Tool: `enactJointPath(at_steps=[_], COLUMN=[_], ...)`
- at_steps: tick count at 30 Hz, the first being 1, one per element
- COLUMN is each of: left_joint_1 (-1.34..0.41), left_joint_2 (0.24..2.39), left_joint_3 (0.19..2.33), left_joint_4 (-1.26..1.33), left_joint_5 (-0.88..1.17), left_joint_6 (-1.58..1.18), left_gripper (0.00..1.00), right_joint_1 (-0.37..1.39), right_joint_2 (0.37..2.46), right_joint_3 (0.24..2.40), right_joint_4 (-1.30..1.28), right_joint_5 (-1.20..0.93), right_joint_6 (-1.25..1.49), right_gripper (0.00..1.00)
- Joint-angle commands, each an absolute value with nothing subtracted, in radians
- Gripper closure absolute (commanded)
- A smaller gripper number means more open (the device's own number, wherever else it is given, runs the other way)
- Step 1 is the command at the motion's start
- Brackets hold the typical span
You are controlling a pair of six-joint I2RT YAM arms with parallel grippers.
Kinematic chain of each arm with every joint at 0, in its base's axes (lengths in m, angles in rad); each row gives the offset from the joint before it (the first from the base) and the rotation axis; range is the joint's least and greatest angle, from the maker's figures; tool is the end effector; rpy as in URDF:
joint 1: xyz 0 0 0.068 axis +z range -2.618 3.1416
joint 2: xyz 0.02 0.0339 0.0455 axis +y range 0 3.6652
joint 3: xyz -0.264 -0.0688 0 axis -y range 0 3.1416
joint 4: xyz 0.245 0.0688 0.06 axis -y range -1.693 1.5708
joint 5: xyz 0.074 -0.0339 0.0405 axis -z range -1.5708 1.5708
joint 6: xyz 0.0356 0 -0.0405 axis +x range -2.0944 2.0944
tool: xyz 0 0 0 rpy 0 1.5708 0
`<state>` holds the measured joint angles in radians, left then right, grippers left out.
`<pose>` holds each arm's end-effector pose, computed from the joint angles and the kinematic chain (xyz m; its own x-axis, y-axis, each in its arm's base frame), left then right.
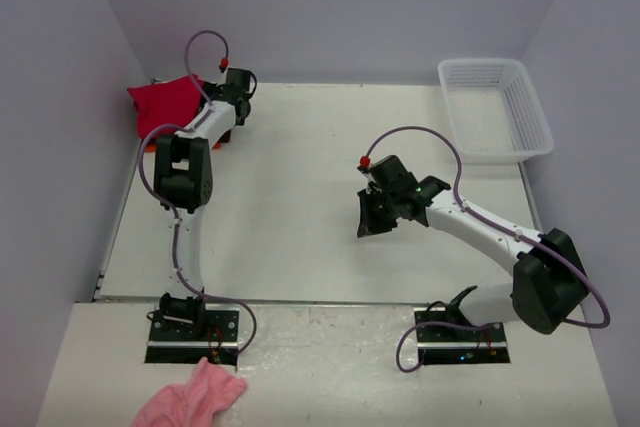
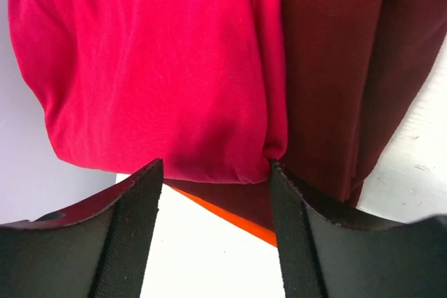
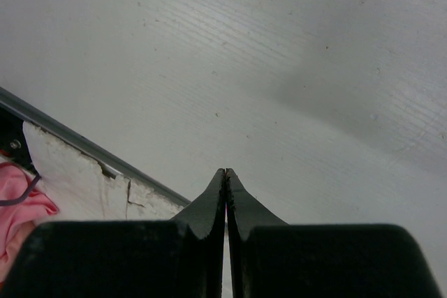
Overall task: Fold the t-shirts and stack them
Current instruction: Put the neatly folded tshirt into the corner of the board with the left arm
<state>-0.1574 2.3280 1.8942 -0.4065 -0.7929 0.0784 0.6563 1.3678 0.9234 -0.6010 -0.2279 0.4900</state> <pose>0.5125 -0.0557 0.1831 -0.7615 0.1765 -0.6236 -0.3007 0.7561 0.5812 0.2076 0.1701 0.2269 -0.9267 -0.1351 -0.3505 -0.2811 0.8684 0.4085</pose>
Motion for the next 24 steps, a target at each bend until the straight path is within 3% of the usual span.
enactJointPath(at_steps=[1, 5, 6, 7, 13, 24], left_joint_1=[-0.146, -0.138, -0.138, -0.138, -0.138, -0.166], left_joint_2=[2.333, 2.350, 2.352, 2.352, 2.347, 2.211], left_joint_3=[1.931, 1.948, 1.950, 1.950, 1.942, 1.760], left_joint_4=[-0.414, -0.425, -0.425, -0.425, -0.423, -0.414], left_joint_5=[-0.812, -0.810, -0.808, -0.804, -0.792, -0.773], left_joint_6=[0.058, 0.057, 0.054, 0.051, 0.040, -0.038], left_gripper=[0.38, 0.54, 0.60, 0.73, 1.00, 1.00], right_joint_1=[0.664, 0.664, 0.664, 0.664, 0.663, 0.664], right_joint_2=[1.365, 1.365, 1.367, 1.368, 1.376, 1.378], right_joint_3=[0.916, 0.923, 0.923, 0.922, 0.925, 0.914], right_joint_4=[-0.575, -0.581, -0.583, -0.581, -0.572, -0.558], right_joint_5=[-0.248, -0.247, -0.247, -0.247, -0.259, -0.265], right_joint_6=[0.502, 0.502, 0.500, 0.500, 0.508, 0.506], right_gripper=[1.00, 1.00, 1.00, 1.00, 1.00, 1.00])
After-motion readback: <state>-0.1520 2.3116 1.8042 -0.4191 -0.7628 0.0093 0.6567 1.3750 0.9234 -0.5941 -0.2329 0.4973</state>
